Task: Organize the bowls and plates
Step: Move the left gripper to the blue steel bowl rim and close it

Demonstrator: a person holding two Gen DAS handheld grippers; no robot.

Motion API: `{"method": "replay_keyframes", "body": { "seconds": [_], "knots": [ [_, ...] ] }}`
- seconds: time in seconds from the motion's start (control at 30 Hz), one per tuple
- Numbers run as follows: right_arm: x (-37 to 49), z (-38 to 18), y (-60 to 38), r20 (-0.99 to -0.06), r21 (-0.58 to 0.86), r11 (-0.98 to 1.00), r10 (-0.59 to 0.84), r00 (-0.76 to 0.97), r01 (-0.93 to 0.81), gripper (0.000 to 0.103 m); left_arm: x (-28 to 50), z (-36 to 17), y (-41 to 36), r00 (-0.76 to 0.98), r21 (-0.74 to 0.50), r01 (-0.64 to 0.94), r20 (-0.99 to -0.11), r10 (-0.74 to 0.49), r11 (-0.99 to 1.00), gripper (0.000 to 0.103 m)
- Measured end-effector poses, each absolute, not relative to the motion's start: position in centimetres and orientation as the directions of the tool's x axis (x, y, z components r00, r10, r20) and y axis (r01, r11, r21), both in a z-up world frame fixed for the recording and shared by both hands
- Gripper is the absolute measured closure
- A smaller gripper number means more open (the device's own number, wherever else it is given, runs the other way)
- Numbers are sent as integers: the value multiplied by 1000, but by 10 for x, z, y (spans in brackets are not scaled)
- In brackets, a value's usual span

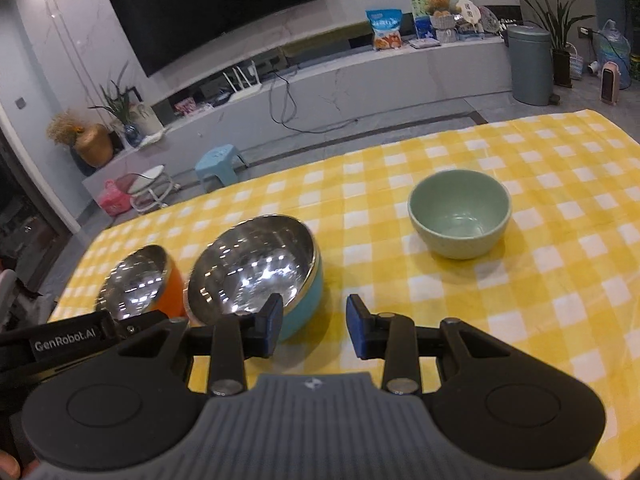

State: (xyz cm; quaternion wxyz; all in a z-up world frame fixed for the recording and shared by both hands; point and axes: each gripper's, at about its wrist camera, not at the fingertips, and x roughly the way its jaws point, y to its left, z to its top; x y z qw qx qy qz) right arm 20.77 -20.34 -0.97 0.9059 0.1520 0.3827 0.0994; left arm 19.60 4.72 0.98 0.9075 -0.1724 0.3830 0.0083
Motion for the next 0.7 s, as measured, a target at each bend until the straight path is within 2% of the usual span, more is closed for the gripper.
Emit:
{"method": "replay_keyframes", "body": {
  "seconds": [0.33, 0.5, 0.7],
  "knots": [
    [246, -38, -193, -693, 392, 919, 315, 648, -27, 69, 229, -16, 46, 703, -254, -127, -705, -94, 959, 61],
    [248, -43, -191, -688, 406, 913, 329, 647, -33, 70, 232, -21, 42, 719, -240, -106, -689, -92, 965, 70],
    [249, -43, -188, -678, 415, 908, 350, 647, -56, 79, 239, -23, 37, 715, -238, -88, -692, -105, 967, 83]
  ]
}}
